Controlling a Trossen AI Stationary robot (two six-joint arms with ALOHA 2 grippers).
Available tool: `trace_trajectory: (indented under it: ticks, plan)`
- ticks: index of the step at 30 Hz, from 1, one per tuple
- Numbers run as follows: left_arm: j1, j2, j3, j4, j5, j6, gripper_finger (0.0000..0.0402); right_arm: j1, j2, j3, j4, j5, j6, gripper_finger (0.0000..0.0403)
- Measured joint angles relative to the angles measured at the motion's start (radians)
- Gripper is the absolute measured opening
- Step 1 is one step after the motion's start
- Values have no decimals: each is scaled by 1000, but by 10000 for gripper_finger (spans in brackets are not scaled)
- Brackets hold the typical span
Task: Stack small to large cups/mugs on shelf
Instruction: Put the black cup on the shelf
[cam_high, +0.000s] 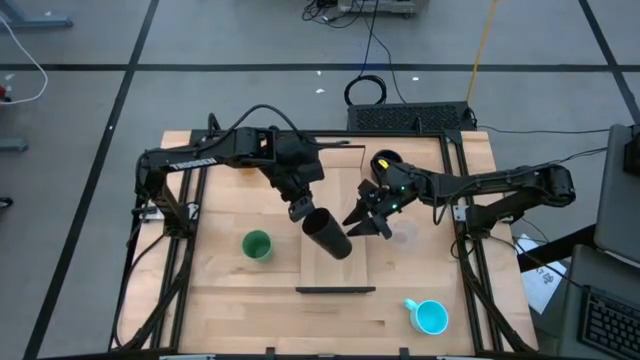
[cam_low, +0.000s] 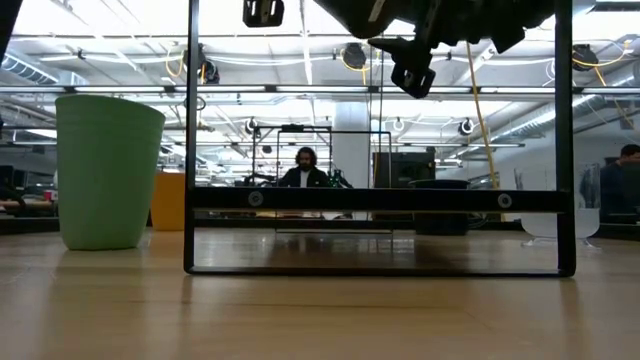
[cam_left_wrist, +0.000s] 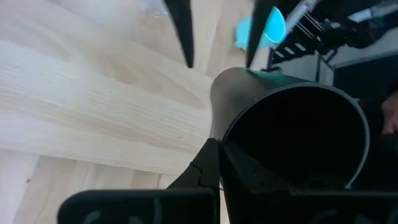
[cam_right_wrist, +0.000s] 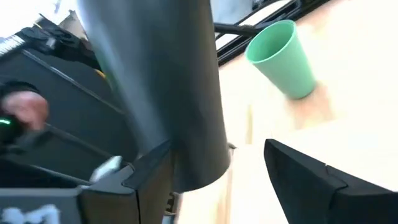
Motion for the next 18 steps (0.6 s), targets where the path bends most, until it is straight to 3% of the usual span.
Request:
trace_trajectory:
  ticks: [18]
  plan:
    - [32,20,2,-16,9,26,0,12,24,0,50,30,161,346]
